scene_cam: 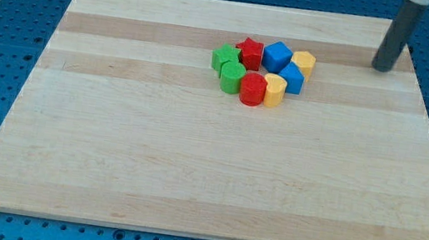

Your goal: Push the yellow hexagon into the blue cube

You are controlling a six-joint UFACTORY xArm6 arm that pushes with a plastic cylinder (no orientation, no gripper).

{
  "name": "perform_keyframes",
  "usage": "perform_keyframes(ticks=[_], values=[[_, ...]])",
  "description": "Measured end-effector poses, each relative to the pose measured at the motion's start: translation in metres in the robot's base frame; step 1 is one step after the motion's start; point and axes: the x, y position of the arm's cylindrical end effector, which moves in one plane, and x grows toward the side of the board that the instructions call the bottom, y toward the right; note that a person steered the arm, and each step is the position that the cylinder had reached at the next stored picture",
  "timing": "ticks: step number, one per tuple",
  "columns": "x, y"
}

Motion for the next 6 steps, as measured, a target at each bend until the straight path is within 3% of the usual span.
perform_keyframes(ticks=[1, 4, 6], values=[[0.043, 0.001], [-0.007, -0.037], [0.01, -0.074]])
